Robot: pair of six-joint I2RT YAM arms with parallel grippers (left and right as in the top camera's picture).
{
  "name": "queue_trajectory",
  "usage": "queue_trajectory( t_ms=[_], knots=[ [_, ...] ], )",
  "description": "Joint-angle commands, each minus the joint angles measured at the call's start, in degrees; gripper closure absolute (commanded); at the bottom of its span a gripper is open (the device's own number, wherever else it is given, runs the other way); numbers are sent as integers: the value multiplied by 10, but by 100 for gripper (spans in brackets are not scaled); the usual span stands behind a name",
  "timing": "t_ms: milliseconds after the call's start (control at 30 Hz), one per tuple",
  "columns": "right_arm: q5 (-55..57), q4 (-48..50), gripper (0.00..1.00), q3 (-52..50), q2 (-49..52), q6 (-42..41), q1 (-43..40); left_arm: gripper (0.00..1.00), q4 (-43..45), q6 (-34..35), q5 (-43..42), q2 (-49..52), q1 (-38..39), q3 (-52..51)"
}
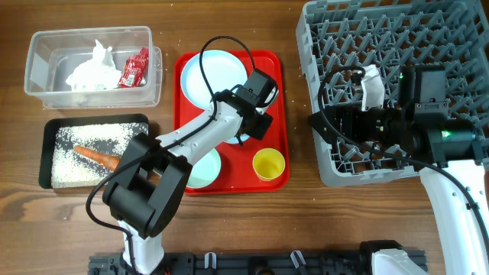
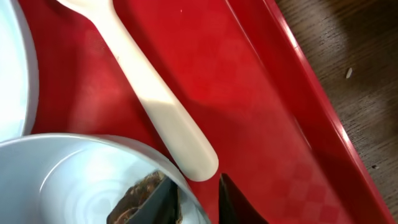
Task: Sort waste into correct bins and load items into the dishwasher rack
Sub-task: 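Return the green bowl to the red tray, grasp the light-blue bowl, then tip the food scrap from the light-blue bowl onto the black tray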
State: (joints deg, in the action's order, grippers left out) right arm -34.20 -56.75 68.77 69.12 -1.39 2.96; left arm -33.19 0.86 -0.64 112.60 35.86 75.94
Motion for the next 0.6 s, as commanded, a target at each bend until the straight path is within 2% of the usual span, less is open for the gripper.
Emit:
queue_trajectory(
  t_ms=[0,100,167,300,433,567],
  knots=[
    [3,2,0,9,0,-2,2,86,3,-5,28,7,0,6],
    [4,2,0,9,0,-1,2,96,3,-4,33,7,0,6],
    [4,2,0,9,0,-1,2,96,2,3,31,5,0,6],
    [4,3,0,9,0,-1,2,96,-32,77,30,-31,0,28],
    [4,6,0,9,0,-1,2,96,-109,141,30,-104,0,100],
    [19,3,0,9,0,-1,2,96,-152,183,30,-179,-29,110]
  ],
)
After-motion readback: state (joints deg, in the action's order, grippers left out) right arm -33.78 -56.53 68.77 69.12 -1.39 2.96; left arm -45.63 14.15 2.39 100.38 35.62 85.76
